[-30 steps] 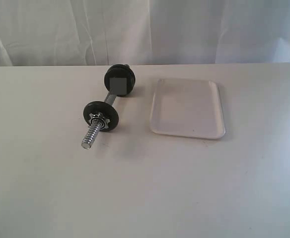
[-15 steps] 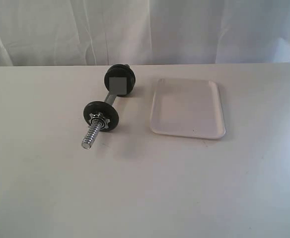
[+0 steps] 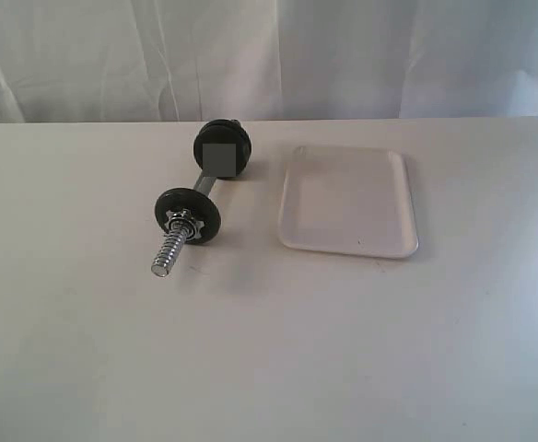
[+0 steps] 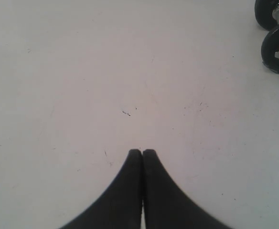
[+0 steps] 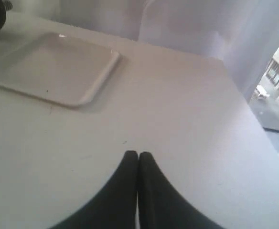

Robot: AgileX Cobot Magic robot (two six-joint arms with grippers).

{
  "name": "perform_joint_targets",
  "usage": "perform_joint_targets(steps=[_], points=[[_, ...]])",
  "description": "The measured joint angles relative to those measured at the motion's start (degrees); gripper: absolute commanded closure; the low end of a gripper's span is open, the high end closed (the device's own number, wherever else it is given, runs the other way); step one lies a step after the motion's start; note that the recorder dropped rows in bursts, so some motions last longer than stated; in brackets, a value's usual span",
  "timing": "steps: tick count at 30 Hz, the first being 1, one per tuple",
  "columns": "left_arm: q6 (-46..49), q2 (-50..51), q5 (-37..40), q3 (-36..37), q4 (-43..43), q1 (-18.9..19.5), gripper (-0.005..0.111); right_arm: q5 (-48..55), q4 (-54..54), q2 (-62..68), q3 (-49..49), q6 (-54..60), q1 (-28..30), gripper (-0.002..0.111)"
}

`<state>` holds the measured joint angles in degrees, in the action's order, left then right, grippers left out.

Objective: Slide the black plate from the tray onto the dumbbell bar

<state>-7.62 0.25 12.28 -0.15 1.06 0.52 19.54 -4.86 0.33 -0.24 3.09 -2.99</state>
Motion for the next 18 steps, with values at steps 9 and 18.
perform_joint_targets(steps=[9,18], points=[[0.0,0.0,0.0,0.0,0.0,-0.31,0.107,0.0,0.87,0.0,0.0,-4.56,0.0,0.108],[0.0,0.0,0.0,0.0,0.0,-0.31,0.107,0.0,0.87,0.0,0.0,-4.56,0.0,0.108]])
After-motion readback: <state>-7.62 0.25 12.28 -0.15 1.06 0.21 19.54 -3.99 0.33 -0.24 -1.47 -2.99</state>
